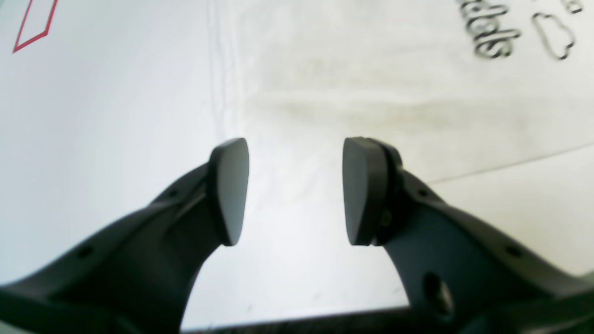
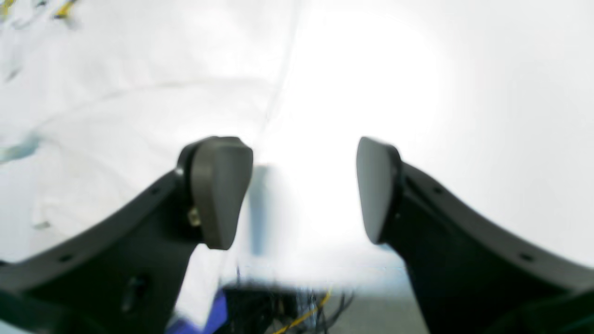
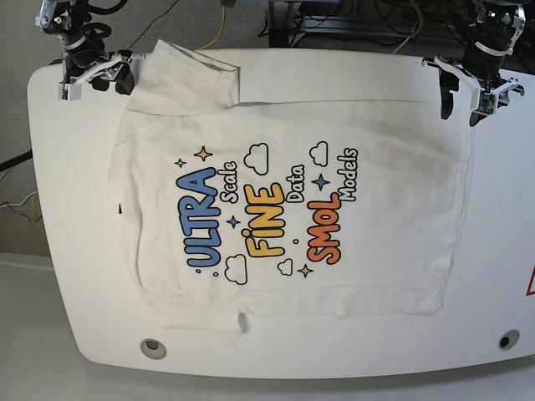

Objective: Fold the T-shirt properly
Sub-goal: 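Move both open grippers down toward the shoulder corners of the white T-shirt, then close both grippers on the shirt's shoulder edges beside the collar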

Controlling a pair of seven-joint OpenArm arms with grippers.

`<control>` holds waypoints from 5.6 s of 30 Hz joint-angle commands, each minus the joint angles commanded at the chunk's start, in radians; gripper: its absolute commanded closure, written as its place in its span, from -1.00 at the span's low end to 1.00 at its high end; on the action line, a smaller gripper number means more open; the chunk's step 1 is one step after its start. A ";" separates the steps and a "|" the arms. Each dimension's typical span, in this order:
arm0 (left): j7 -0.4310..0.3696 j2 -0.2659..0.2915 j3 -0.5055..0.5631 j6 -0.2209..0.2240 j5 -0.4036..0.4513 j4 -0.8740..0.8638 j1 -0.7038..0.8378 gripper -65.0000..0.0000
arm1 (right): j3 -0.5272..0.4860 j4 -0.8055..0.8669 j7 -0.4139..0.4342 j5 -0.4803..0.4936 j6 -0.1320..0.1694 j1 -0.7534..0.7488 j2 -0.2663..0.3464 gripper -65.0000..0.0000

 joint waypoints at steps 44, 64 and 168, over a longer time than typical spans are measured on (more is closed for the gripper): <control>0.385 -0.029 -0.171 -0.128 -0.475 -0.360 -0.263 -0.01 | -0.006 -0.027 -0.044 0.060 0.011 -0.016 -0.020 -0.13; 0.467 -0.044 -0.210 -0.131 -0.595 -0.437 -0.274 0.03 | 0.008 -0.034 -0.074 0.132 0.015 0.007 -0.065 -0.12; 0.472 -0.072 -0.179 -0.171 -0.567 -0.536 -0.249 1.00 | -0.098 -0.012 -0.094 0.158 0.059 0.027 -0.063 1.00</control>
